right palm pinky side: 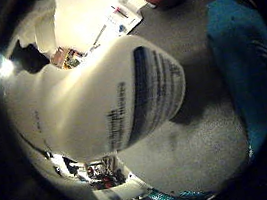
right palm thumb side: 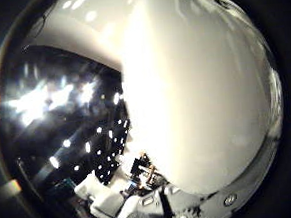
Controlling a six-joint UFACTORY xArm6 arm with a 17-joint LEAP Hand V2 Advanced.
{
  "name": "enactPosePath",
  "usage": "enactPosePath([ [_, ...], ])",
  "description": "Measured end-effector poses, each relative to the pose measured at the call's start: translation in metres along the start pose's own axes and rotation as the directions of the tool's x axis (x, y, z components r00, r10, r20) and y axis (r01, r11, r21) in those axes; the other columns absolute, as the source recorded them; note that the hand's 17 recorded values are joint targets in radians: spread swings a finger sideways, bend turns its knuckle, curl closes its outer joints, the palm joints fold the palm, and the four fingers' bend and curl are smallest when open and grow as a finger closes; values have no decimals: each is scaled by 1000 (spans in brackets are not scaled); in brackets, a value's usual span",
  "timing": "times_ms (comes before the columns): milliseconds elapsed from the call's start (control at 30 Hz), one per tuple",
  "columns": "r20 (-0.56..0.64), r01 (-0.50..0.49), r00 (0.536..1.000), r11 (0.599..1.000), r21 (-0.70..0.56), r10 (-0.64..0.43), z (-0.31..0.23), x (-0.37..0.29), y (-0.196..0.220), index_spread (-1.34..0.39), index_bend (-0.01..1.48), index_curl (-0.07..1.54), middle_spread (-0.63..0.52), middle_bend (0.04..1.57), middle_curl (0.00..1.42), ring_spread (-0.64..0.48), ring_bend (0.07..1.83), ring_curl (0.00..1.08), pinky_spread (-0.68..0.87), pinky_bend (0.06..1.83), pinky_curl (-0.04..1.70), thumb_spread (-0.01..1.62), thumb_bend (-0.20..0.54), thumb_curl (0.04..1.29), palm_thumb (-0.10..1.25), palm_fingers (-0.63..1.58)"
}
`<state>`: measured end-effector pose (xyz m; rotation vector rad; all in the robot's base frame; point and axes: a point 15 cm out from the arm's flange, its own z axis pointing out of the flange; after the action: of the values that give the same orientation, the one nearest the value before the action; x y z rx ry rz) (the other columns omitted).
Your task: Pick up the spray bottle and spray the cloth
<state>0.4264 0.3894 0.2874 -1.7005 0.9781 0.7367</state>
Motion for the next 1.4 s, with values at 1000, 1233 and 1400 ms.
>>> enactPosePath([
  [1000, -25, 159, 986, 968, -192, -167, -39, -83, 12, -296, 142, 227, 231, 182, 275, 236, 287, 230, 427, 496, 343, 1055, -24, 312, 598, -46],
  [1233, -66, 211, 972, 961, -178, -225, -67, -115, 4, -295, 143, 223, 231, 180, 271, 237, 268, 240, 423, 492, 331, 1059, -24, 304, 593, -46],
  [1400, -112, 214, 966, 964, -156, -232, -93, -117, 2, -287, 149, 227, 231, 177, 269, 238, 261, 247, 423, 489, 325, 1061, -23, 302, 595, -44],
])
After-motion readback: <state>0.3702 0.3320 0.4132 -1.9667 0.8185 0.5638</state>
